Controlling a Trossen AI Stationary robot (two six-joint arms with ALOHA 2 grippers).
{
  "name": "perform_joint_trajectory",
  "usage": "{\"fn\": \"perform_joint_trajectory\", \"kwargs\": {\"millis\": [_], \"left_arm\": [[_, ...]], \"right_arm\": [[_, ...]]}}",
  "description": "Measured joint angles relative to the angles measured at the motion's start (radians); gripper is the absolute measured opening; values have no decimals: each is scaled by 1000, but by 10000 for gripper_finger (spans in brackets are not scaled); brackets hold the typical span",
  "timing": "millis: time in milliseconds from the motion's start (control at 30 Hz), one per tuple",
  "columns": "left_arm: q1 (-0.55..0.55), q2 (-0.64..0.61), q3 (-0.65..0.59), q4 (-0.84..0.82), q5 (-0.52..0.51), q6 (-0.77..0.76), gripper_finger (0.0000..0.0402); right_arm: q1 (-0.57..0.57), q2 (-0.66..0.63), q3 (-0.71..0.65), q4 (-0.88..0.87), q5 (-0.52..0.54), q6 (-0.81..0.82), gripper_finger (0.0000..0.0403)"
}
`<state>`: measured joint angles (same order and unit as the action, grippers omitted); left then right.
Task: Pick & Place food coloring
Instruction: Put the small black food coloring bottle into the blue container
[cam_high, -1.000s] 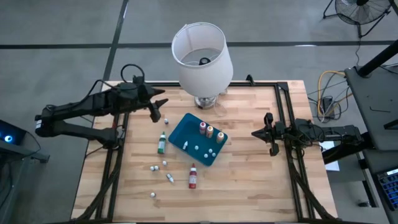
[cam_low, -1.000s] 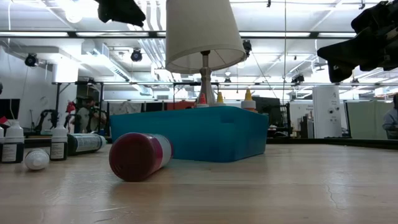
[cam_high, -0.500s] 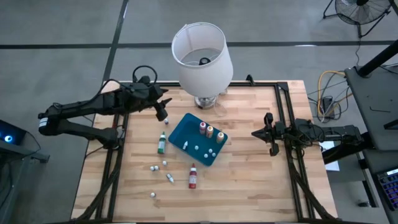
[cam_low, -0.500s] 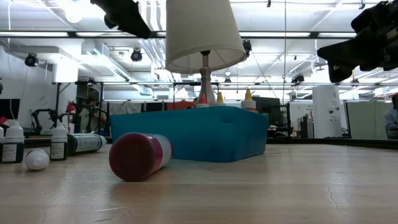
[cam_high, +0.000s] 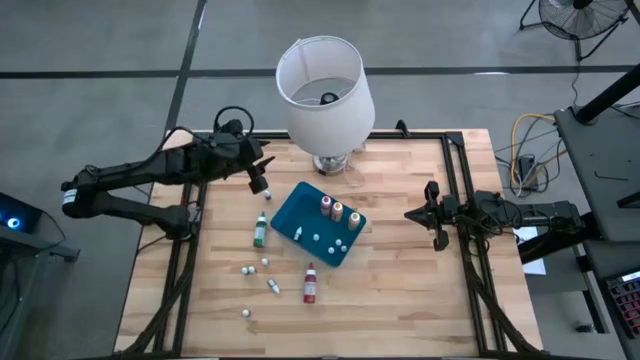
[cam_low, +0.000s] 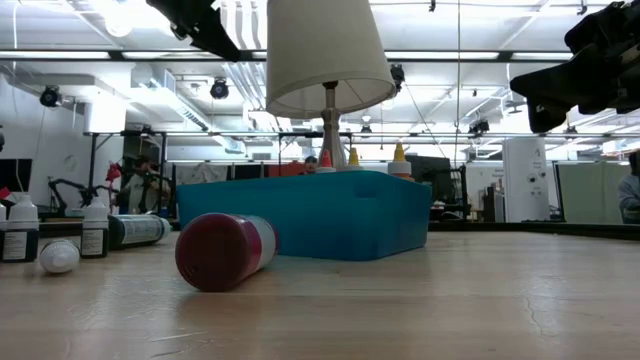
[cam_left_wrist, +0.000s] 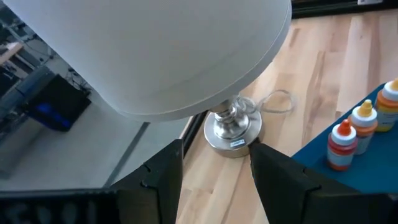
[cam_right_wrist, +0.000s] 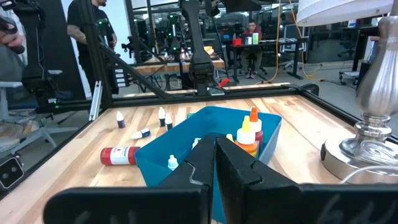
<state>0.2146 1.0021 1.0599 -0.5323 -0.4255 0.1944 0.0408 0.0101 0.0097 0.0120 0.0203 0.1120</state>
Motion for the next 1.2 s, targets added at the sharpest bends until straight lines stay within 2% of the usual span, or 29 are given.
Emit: {"fn": "perform_joint_trajectory", "kwargs": {"millis": [233, 467, 733, 1033, 1200], "left_arm": [[20, 19, 0, -37, 19, -49, 160], [109, 38, 17, -112, 214, -137, 160], [205, 81, 73, -254, 244, -142, 160], [260, 176, 117, -312, 383, -145, 160], [283, 237, 137, -384, 419, -146, 160]], "right_arm": [[0, 0, 0, 0, 0, 0, 8], [0, 0, 0, 0, 0, 0, 9], [0, 0, 0, 0, 0, 0, 8], [0, 0, 0, 0, 0, 0, 8], [0, 0, 0, 0, 0, 0, 9]]}}
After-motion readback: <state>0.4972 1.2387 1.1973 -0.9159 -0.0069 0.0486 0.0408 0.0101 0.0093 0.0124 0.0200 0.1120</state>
